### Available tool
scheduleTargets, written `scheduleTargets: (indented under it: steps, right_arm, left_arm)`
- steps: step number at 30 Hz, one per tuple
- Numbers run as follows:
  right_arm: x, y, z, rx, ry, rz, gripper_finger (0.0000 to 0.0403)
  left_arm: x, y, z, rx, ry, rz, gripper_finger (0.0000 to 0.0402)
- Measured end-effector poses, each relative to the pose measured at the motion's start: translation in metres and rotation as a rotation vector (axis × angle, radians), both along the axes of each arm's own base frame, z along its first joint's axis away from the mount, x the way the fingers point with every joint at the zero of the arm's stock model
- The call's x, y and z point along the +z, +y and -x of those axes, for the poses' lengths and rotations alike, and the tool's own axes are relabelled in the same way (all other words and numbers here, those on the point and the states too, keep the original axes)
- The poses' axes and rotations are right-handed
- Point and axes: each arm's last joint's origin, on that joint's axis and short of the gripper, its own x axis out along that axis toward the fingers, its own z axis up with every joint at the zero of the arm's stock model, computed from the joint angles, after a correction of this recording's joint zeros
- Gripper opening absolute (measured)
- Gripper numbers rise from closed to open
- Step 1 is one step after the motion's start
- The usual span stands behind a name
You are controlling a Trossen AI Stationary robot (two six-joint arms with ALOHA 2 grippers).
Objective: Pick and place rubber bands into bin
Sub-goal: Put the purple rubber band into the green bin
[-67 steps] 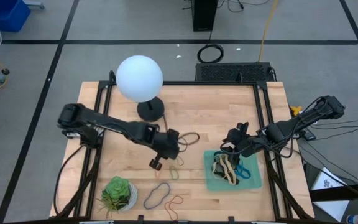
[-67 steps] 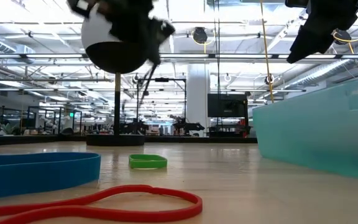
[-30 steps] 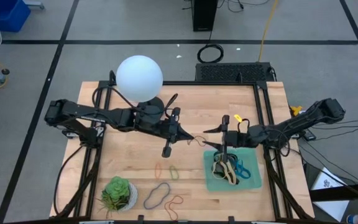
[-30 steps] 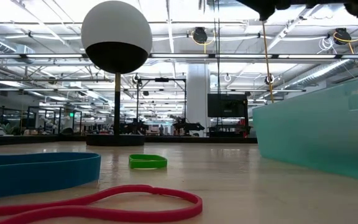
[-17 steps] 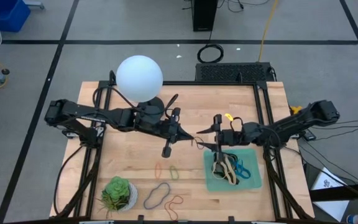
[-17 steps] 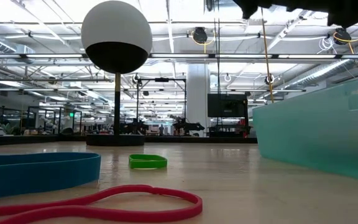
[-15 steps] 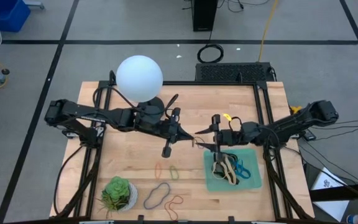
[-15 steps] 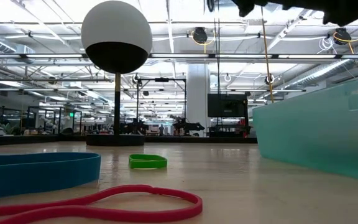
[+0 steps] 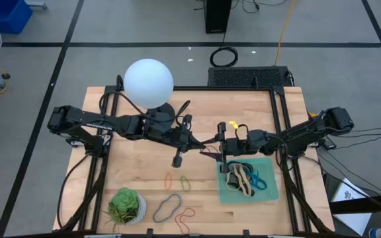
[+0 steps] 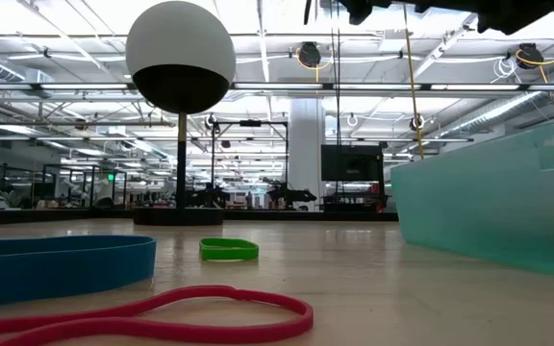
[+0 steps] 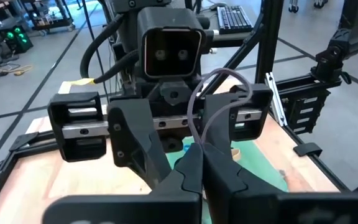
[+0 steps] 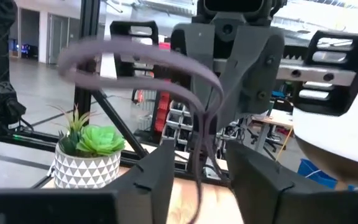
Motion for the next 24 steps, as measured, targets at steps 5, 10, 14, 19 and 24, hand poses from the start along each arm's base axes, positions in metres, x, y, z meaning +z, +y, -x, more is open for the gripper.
scheduleTargets:
  steps: [5, 10, 14, 19, 24]
  right_arm:
    - [0.0010, -0.0001, 0.0006, -0.001, -0.003, 0.001, 0.0085]
    - [0.0006, -0.0001, 0.0005, -0.003, 0.000, 0.015, 0.0017]
    - [0.0002, 0.0000, 0.0005, -0.005, 0.003, 0.027, 0.0010]
    - [0.0001, 0.0000, 0.0005, -0.005, 0.005, 0.025, 0.0003]
    - [0.0001, 0.0005, 0.0006, -0.003, 0.004, 0.025, 0.0003]
  left_arm:
    - [-0.0002, 0.0000, 0.0001, -0.003, 0.000, -0.011, 0.0008]
    - [-0.0005, 0.0000, 0.0000, -0.004, 0.002, -0.014, 0.0015]
    - [-0.0005, 0.0000, 0.0002, -0.004, 0.004, -0.014, 0.0016]
    - [-0.0005, 0.0002, 0.0002, 0.002, 0.005, -0.011, 0.0017]
    - [-0.0005, 0.0001, 0.0002, 0.008, 0.009, 0.012, 0.0023]
